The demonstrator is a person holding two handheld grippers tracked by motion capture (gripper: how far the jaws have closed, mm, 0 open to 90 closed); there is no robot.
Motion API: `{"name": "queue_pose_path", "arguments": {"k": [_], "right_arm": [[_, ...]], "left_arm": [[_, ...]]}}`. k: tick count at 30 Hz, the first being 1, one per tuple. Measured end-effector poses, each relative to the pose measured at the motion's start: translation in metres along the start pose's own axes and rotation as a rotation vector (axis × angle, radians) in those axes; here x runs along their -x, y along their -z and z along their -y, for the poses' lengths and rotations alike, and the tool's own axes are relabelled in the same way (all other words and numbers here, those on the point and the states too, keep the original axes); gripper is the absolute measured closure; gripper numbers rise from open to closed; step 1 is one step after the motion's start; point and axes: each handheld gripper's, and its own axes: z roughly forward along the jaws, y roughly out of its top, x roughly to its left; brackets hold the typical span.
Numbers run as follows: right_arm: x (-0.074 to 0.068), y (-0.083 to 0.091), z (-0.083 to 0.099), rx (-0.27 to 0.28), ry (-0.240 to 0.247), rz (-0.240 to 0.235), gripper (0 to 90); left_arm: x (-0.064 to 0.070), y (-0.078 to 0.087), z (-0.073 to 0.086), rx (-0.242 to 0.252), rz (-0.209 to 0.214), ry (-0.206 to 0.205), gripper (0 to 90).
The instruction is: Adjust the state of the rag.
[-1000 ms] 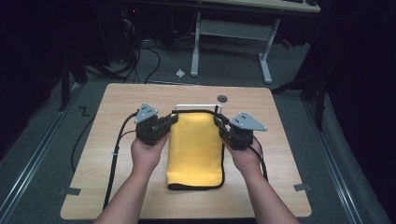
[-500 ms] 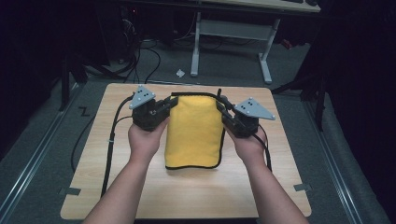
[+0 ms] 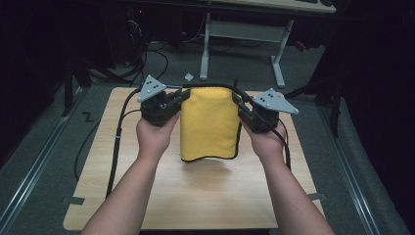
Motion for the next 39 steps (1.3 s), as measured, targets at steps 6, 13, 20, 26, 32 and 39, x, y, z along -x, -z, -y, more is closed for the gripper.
{"name": "queue_pose_path", "arguments": {"k": [6,13,20,26,32,39], "right_arm": [[0.002,-0.002,0.001,0.009,0.003,0.008,77.3],[0.008,-0.016,0.003,0.007,-0.003,0.024,77.2],[0.022,-0.045,0.009,-0.006,-0.038,0.046,77.2],[0.034,-0.068,0.016,-0.03,-0.032,0.018,77.0],[0.04,-0.087,0.027,-0.104,0.003,0.013,76.6],[0.047,-0.101,0.052,-0.211,0.04,-0.031,76.9]], "left_arm": [[-0.003,-0.004,0.0,0.013,0.01,-0.001,83.9],[-0.018,-0.021,0.001,-0.006,0.019,0.022,83.7],[-0.038,-0.048,0.002,-0.053,-0.002,0.048,83.4],[-0.055,-0.061,0.01,-0.082,-0.008,0.04,83.0],[-0.07,-0.077,0.029,-0.167,0.0,0.044,83.1],[-0.083,-0.09,0.057,-0.257,0.031,0.12,84.4]]}}
